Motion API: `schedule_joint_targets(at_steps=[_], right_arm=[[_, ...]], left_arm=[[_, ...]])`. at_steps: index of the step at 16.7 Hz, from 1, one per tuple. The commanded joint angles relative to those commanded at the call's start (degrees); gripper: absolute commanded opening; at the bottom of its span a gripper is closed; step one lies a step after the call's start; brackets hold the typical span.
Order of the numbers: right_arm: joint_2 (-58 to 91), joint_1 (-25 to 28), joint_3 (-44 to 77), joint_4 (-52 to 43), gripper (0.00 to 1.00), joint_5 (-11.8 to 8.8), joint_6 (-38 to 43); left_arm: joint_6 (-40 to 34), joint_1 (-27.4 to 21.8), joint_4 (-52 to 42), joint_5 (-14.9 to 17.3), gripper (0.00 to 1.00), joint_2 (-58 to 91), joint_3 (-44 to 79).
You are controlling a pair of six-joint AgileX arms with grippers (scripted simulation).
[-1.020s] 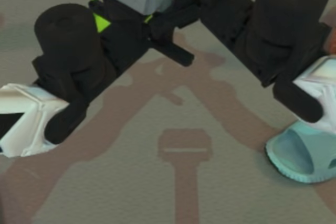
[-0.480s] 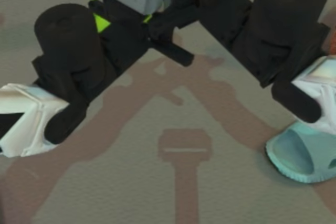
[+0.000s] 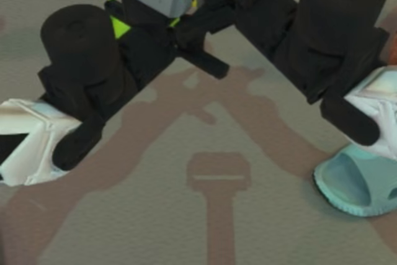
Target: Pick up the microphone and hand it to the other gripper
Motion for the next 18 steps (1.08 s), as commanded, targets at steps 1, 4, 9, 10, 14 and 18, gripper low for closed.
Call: schedule_joint_targets(at_steps=[1, 4, 9, 10, 14, 18], right_arm=[[0.0, 0.0, 0.0, 0.0, 0.0, 0.0, 0.0], [0.0, 0.0, 0.0, 0.0, 0.0, 0.0, 0.0], [0.0, 0.0, 0.0, 0.0, 0.0, 0.0, 0.0], [0.0, 0.0, 0.0, 0.0, 0.0, 0.0, 0.0], [0.0, 0.0, 0.0, 0.0, 0.0, 0.0, 0.0], [0.0, 0.0, 0.0, 0.0, 0.0, 0.0, 0.0]], left_arm=[[0.0, 0.0, 0.0, 0.0, 0.0, 0.0, 0.0], [0.0, 0.0, 0.0, 0.0, 0.23, 0.0, 0.0], [0.0, 0.0, 0.0, 0.0, 0.6, 0.0, 0.0], [0.0, 0.0, 0.0, 0.0, 0.68, 0.0, 0.0], [0.0, 0.0, 0.0, 0.0, 0.98, 0.0, 0.0], [0.0, 0.0, 0.0, 0.0, 1.0, 0.0, 0.0]])
